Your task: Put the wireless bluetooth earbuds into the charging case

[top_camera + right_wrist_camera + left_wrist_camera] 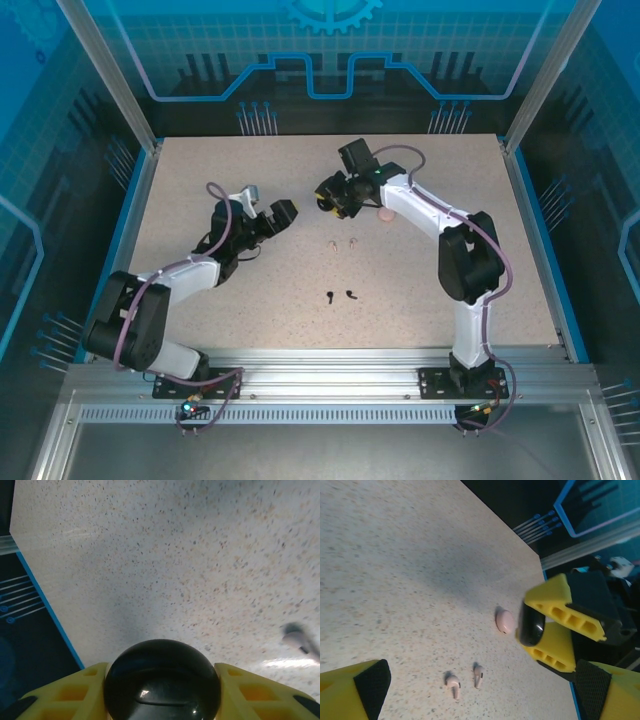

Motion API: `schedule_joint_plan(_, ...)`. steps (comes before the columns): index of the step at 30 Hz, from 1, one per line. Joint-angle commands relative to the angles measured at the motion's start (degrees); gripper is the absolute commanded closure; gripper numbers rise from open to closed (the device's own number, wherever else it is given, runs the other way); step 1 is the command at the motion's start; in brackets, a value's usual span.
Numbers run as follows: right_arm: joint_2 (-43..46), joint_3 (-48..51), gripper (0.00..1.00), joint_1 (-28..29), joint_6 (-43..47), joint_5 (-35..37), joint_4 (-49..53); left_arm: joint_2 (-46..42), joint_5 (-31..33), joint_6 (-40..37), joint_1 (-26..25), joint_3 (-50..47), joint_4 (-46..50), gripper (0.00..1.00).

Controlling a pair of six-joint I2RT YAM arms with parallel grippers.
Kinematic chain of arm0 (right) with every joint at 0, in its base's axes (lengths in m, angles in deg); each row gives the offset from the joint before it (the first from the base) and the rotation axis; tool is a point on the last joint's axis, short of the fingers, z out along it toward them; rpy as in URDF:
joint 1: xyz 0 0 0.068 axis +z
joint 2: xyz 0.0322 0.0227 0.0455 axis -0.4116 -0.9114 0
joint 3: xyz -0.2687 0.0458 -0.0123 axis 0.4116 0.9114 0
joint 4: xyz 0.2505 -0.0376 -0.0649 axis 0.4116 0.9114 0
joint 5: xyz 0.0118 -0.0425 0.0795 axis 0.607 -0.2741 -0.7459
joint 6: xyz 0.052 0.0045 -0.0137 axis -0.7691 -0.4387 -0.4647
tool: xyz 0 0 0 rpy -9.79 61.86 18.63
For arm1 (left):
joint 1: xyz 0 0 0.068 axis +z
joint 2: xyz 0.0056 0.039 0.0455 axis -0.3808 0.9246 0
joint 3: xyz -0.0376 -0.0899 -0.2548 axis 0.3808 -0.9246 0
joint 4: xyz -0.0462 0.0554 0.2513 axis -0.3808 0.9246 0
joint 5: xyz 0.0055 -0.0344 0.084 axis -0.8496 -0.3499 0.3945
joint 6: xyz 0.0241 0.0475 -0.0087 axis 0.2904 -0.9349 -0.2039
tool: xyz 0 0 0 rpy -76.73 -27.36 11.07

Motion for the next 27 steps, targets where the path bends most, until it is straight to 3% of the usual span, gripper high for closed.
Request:
schedule_joint_plan(1,0.4,-1.4,0.57,1.4,-10.1,-0.6,-2.7,2.6,-1.6,-0.1,-1.9,0.3,-9.0,0.02)
schedule_joint_plan(11,2.2,-2.2,0.57,5.2,-14.3,5.3,-0.7,9.4,-1.3,-0.2,-4.4,4.4,-13.6,0.38)
schedule_joint_plan(20,2.1,-1.6,0.57,5.9,-14.7,5.0,-1.8,11.8,-1.3,0.2,-4.5,5.4,-15.1,0.49)
schedule_joint_plan(27,1.8,-1.8,0.57,6.4,-15.4,5.2,-2.3,12.8,-0.5,1.1,-4.8,5.3,-16.9,0.51)
